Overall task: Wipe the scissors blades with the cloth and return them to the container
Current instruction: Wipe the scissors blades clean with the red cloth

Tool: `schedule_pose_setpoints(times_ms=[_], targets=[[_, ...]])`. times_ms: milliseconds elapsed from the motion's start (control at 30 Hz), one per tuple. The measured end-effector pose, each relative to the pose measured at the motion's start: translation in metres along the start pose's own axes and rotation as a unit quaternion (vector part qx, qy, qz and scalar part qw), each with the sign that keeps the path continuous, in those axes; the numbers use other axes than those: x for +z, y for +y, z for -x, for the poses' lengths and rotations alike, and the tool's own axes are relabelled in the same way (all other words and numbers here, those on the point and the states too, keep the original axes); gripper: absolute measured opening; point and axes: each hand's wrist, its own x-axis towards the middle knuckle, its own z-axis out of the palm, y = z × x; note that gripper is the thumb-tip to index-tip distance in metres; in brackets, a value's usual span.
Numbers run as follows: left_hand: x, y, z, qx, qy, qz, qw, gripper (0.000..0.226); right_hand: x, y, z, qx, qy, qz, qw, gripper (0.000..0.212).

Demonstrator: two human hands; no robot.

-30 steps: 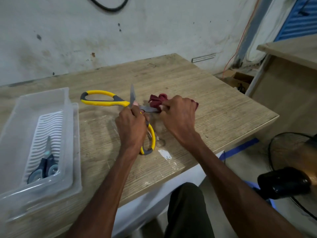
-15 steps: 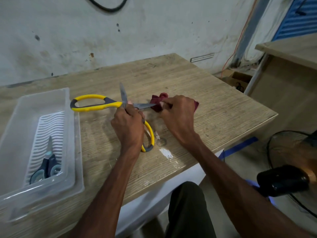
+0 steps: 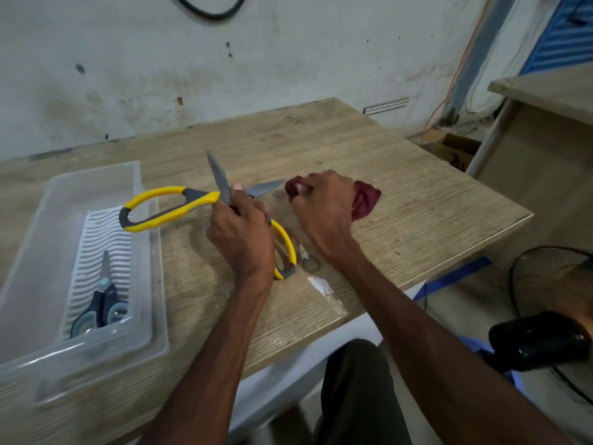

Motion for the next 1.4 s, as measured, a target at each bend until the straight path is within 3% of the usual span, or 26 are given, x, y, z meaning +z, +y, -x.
schedule_pose_setpoints(times_ms=[67, 133, 267, 533, 667, 867, 1000, 1133, 1400], targets=[[0.001, -0.002, -0.002, -0.008, 0.008, 0.015, 1.0, 0.05, -0.009, 0.005, 0.002, 0.032, 0.054, -0.04, 0.997, 0.014], [0.001, 0.0, -0.002, -0.018, 0.006, 0.011, 1.0, 0.05, -0.01, -0.003, 0.006, -0.008, 0.086, -0.066, 0.994, 0.012], [-0.003, 0.007, 0.003, 0.001, -0.006, -0.029, 1.0, 0.044, 0.011, -0.015, 0.012, -0.047, 0.017, -0.054, 0.997, 0.015], [-0.002, 0.0, -0.002, -0.003, -0.013, -0.033, 0.999, 0.049, 0.012, -0.015, 0.016, -0.114, -0.03, -0.101, 0.988, 0.016], [-0.003, 0.006, 0.002, 0.001, -0.036, -0.029, 0.999, 0.047, 0.009, -0.001, 0.006, -0.073, 0.023, -0.056, 0.995, 0.018], [-0.002, 0.0, -0.004, -0.01, -0.045, -0.011, 0.999, 0.049, 0.009, -0.015, 0.016, -0.128, -0.034, -0.115, 0.985, 0.027], [-0.001, 0.003, 0.0, -0.01, -0.09, -0.006, 0.996, 0.052, -0.004, 0.011, 0.006, -0.096, 0.005, -0.068, 0.993, 0.027], [-0.002, 0.003, 0.0, 0.001, -0.092, -0.002, 0.996, 0.049, -0.004, 0.006, 0.015, -0.121, -0.005, -0.083, 0.989, 0.047], [-0.003, 0.006, 0.002, 0.02, -0.11, -0.024, 0.994, 0.04, 0.005, 0.0, 0.017, -0.142, 0.033, -0.072, 0.987, 0.032]])
